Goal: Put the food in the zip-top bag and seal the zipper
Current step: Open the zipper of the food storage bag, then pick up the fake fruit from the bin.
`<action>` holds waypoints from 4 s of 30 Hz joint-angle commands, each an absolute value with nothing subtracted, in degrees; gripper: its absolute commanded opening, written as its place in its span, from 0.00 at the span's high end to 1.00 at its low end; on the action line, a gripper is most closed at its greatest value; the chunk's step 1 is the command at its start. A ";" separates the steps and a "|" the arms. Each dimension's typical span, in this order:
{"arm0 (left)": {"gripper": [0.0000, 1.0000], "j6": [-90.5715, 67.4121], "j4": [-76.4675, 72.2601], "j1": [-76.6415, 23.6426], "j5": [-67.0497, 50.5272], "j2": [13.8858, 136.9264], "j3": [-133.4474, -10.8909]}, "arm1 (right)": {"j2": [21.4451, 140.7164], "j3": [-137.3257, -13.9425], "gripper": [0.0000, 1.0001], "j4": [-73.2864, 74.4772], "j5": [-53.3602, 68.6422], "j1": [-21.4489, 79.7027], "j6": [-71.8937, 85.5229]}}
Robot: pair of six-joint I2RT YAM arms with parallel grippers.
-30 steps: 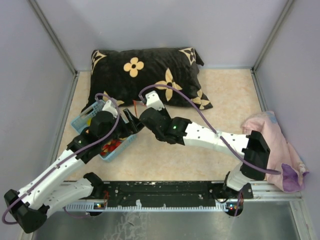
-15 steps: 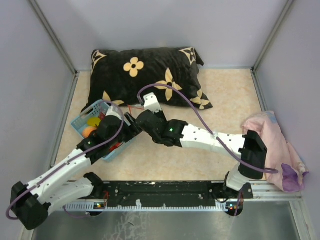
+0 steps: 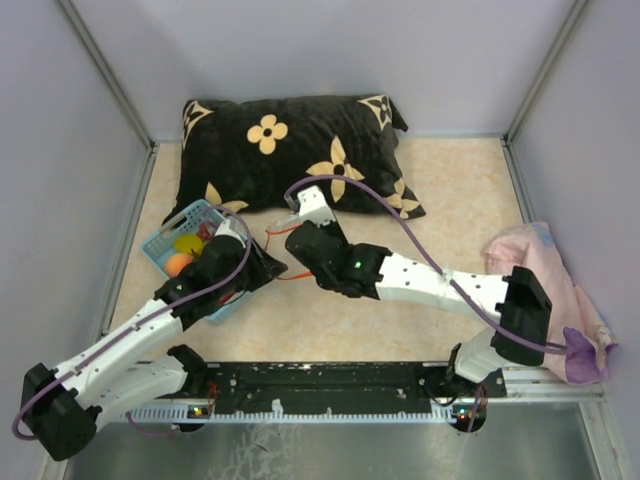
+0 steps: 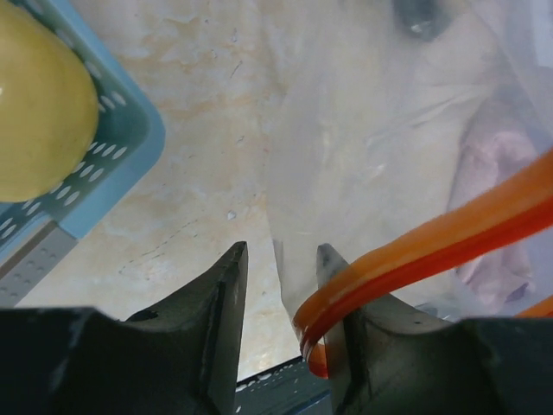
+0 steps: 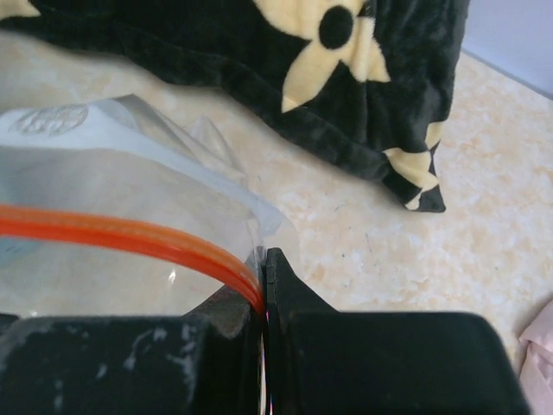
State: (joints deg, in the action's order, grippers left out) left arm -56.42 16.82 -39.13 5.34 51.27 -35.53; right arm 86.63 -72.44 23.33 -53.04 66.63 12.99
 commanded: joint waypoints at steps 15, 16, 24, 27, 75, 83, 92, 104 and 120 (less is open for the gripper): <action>0.70 -47.43 26.55 -38.96 12.70 47.13 -35.42 | 79.36 -72.46 1.00 21.89 -40.93 61.70 17.28; 0.70 -47.60 26.85 -38.95 13.09 46.85 -35.38 | 79.40 -72.48 1.00 22.04 -40.73 61.74 17.52; 0.61 -49.15 26.23 -38.94 13.17 41.46 -35.42 | 80.37 -72.97 1.00 20.12 -40.72 61.74 19.35; 0.51 -50.41 22.06 -38.94 9.43 39.93 -35.64 | 81.67 -73.37 1.00 19.47 -39.95 61.72 20.59; 1.00 -43.17 39.46 -38.94 16.53 44.39 -45.18 | 87.16 -78.25 1.00 22.55 -39.61 57.36 -2.44; 0.90 -41.86 37.88 -38.94 19.10 43.93 -45.06 | 86.26 -78.96 1.00 25.30 -39.07 56.45 -0.04; 0.49 -40.52 32.28 -38.94 17.51 39.23 -44.71 | 89.62 -83.42 1.00 30.18 -38.86 56.49 2.65; 0.11 -36.96 34.47 -38.89 20.28 37.35 -49.38 | 92.51 -87.60 1.00 35.89 -50.31 56.43 4.45; 0.01 -34.03 33.07 -38.87 18.54 34.61 -49.75 | 101.87 -94.37 1.00 41.45 -54.31 55.84 7.85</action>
